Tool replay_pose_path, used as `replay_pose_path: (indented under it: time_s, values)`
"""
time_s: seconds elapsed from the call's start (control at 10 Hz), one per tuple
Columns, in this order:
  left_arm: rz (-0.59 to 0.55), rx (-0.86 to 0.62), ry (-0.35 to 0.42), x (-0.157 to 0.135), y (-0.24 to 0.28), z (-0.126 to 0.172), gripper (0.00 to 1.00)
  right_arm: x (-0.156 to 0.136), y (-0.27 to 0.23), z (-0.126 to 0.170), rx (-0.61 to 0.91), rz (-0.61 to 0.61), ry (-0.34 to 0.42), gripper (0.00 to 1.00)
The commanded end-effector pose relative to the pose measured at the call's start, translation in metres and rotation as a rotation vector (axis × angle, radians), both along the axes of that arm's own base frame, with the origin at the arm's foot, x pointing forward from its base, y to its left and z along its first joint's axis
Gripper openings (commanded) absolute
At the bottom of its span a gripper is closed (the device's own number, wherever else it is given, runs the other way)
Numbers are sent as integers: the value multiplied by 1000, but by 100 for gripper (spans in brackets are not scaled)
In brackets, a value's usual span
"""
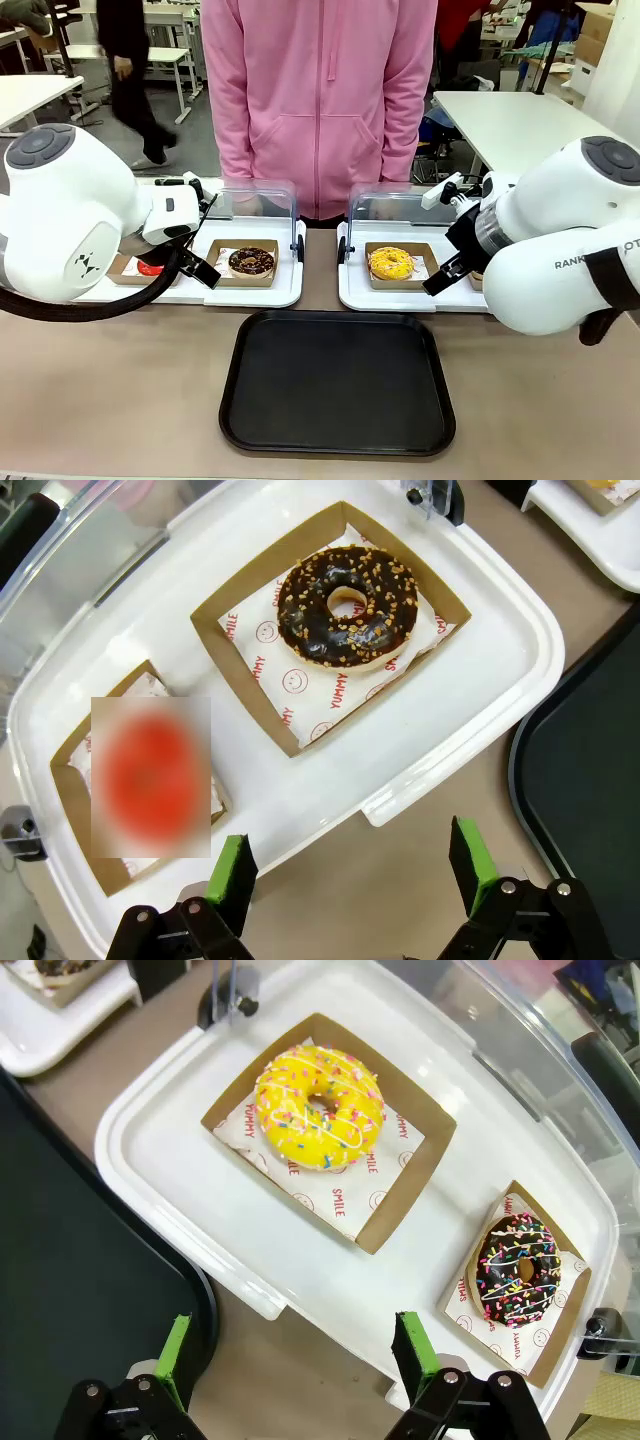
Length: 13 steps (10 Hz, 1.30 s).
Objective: Move the first donut from the left to the tray.
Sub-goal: Pick up the Paper togo box containing the Donut indicated by the person and place it on the Handle tray.
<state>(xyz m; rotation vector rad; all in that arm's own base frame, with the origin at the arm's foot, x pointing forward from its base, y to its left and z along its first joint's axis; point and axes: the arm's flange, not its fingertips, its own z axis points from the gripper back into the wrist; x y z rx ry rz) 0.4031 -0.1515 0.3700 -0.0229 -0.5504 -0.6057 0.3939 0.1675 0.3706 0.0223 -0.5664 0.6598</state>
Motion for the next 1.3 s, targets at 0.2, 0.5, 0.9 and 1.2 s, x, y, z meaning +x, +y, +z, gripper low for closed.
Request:
replay_pose_path:
  time_s: [0.2,0.5,0.9,1.2]
  values:
    - [-1,0,0,0,0,0,100,0,0,0,1,0,0,100]
    - [-73,-70,21,23,21,66,100,33,-11,71,64,25,15,100]
    - [-344,-232,133,43,103,146,100,38,-137,166,262,164,31,100]
    - [-540,-359,46,35,192,172,100,37,-239,167,371,297,-60,100]
